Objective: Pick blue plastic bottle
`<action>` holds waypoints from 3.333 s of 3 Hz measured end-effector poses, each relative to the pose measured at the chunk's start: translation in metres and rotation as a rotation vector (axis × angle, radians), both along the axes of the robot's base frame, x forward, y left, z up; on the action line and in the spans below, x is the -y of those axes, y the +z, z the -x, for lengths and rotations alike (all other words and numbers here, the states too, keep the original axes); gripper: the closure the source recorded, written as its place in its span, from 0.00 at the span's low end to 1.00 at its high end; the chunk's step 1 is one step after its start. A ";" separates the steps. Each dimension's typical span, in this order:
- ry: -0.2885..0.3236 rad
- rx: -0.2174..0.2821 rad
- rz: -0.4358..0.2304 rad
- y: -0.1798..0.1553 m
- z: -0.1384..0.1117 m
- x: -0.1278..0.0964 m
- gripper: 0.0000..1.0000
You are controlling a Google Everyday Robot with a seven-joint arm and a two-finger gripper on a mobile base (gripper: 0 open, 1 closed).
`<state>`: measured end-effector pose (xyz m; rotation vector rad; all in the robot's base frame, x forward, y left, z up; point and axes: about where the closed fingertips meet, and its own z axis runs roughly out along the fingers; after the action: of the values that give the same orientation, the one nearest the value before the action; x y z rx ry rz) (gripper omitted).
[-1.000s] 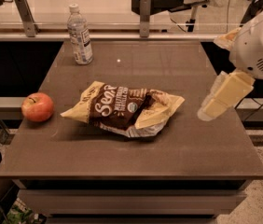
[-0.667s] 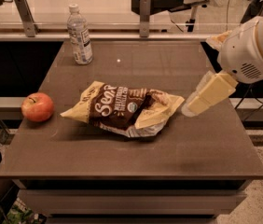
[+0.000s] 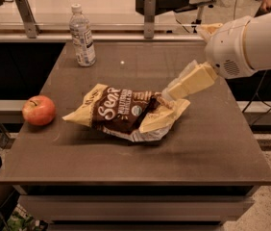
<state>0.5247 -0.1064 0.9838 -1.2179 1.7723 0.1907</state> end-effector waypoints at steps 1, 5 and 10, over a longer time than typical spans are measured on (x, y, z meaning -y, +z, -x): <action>0.047 0.029 -0.065 0.004 -0.015 -0.026 0.00; 0.059 0.075 -0.133 0.000 -0.058 -0.071 0.00; -0.124 0.035 -0.372 -0.014 -0.132 -0.126 0.00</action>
Offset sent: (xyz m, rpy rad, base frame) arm 0.0546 0.0994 -0.0053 0.0979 -0.0174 0.1366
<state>0.6567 0.0200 0.9696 -0.8387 1.6836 0.4041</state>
